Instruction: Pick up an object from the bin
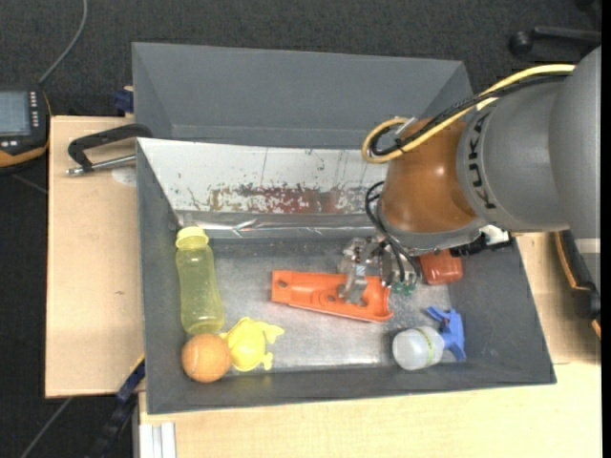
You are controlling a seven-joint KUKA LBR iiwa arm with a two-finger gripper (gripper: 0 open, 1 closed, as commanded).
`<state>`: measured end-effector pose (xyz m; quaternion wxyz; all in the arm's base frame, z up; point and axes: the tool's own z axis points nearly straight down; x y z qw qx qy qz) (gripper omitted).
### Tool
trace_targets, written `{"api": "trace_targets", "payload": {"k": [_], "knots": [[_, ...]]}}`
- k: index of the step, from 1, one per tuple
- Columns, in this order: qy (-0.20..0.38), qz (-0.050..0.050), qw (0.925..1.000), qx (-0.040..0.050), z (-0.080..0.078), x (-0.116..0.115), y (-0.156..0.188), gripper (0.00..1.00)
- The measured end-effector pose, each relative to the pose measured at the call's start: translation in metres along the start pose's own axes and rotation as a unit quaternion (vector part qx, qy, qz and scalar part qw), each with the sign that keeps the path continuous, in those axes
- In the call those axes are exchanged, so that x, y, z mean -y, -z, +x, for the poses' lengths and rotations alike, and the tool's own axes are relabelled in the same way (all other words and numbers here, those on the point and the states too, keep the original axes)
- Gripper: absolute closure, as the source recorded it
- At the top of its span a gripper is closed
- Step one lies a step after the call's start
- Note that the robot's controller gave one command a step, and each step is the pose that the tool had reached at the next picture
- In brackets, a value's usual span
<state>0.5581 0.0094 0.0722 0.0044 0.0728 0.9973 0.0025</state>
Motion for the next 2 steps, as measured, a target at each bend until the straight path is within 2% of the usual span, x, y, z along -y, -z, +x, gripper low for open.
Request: {"api": "trace_targets", "payload": {"k": [1,2], "knots": [[0.002,0.0,1.0,0.0,-0.003,-0.002,0.065,1.0],[-0.029,-0.001,0.9996,0.0025,-0.019,-0.017,0.024,0.0]]}}
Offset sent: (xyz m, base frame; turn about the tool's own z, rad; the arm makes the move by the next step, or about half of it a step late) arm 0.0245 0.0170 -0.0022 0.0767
